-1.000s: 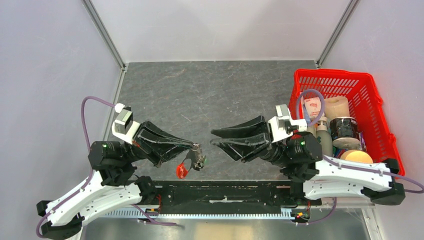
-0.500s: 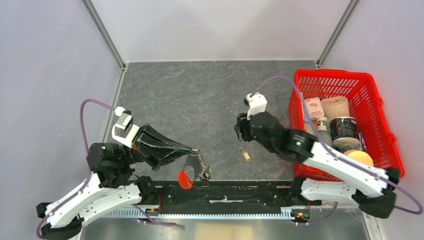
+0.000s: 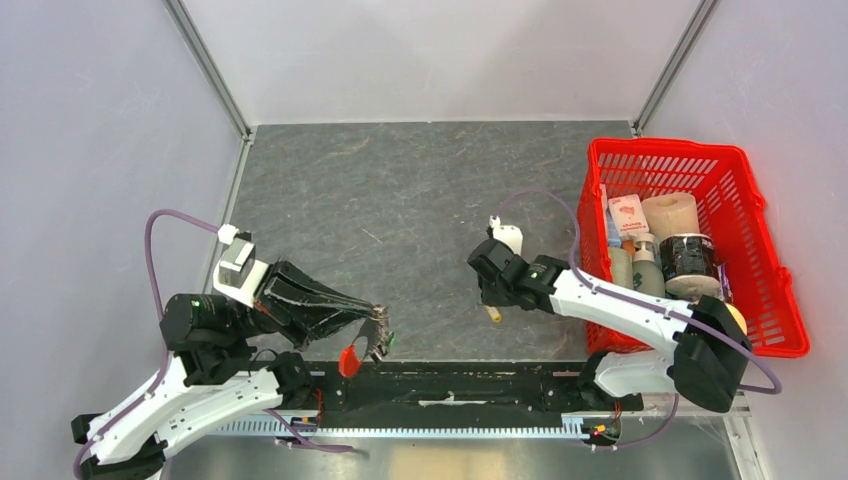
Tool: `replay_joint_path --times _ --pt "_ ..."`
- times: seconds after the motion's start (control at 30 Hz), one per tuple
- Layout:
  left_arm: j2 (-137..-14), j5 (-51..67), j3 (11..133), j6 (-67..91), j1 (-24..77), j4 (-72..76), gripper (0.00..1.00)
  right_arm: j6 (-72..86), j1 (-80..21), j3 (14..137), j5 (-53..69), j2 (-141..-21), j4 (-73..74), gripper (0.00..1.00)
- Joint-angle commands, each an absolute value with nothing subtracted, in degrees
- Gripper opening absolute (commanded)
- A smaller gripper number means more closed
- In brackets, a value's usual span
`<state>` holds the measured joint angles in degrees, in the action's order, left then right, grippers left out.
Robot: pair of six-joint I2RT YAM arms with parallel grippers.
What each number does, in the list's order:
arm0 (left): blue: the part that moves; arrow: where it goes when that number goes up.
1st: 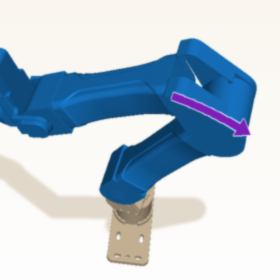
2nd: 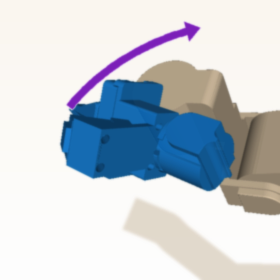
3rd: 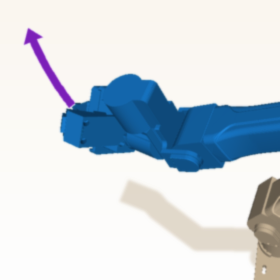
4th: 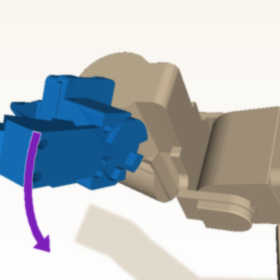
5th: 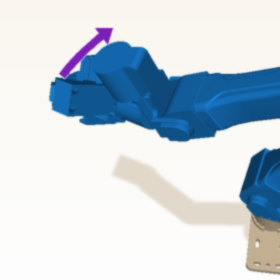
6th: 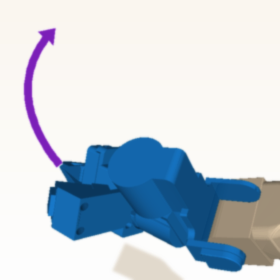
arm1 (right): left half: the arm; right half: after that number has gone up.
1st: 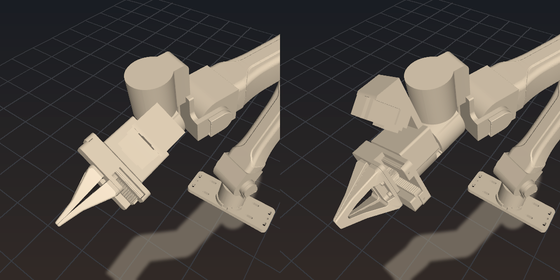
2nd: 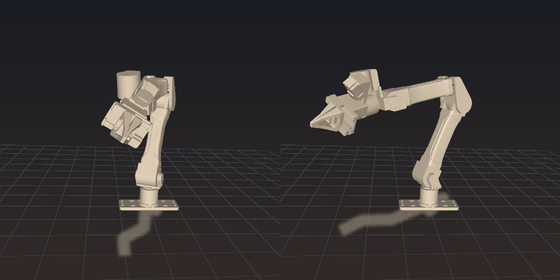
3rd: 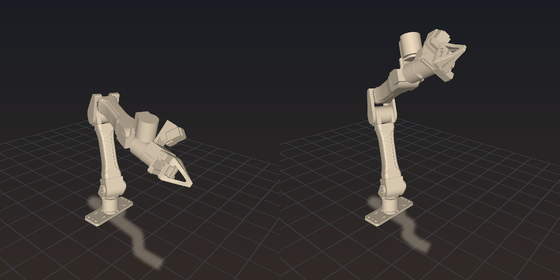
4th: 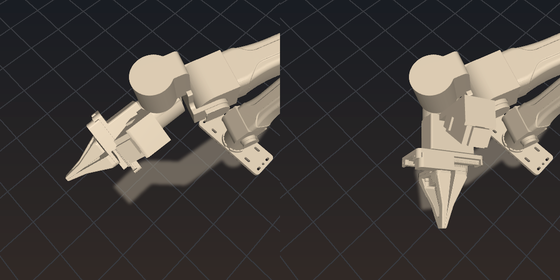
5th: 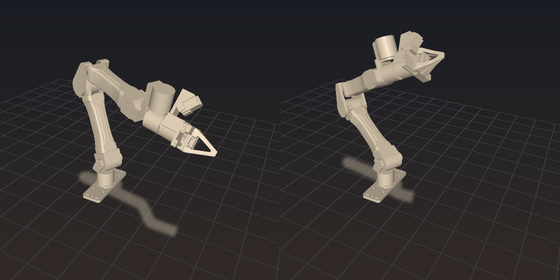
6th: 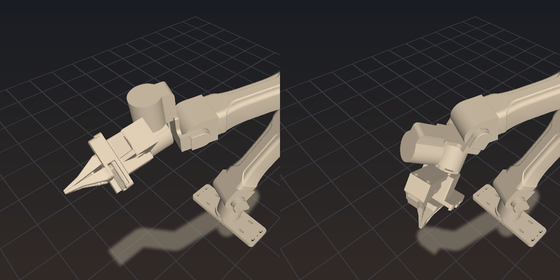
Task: Put the keys on the keyring
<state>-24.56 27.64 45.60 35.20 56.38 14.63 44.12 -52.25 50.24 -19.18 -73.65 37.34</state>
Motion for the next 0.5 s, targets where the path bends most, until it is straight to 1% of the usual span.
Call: replay_joint_path --times 0.0,0.17,0.47 --pt "-24.2 28.5 46.8 33.0 56.4 14.4 0.02 56.5 -52.2 45.2 -18.7 -71.5 33.9 0.47" --pt "-24.4 29.5 46.7 33.1 56.4 14.9 0.02 62.1 -52.2 39.7 -20.9 -70.6 31.3 0.47" --pt "-25.0 30.5 46.8 33.5 56.4 15.5 0.02 65.9 -52.1 38.3 -22.7 -73.5 25.6 0.45"
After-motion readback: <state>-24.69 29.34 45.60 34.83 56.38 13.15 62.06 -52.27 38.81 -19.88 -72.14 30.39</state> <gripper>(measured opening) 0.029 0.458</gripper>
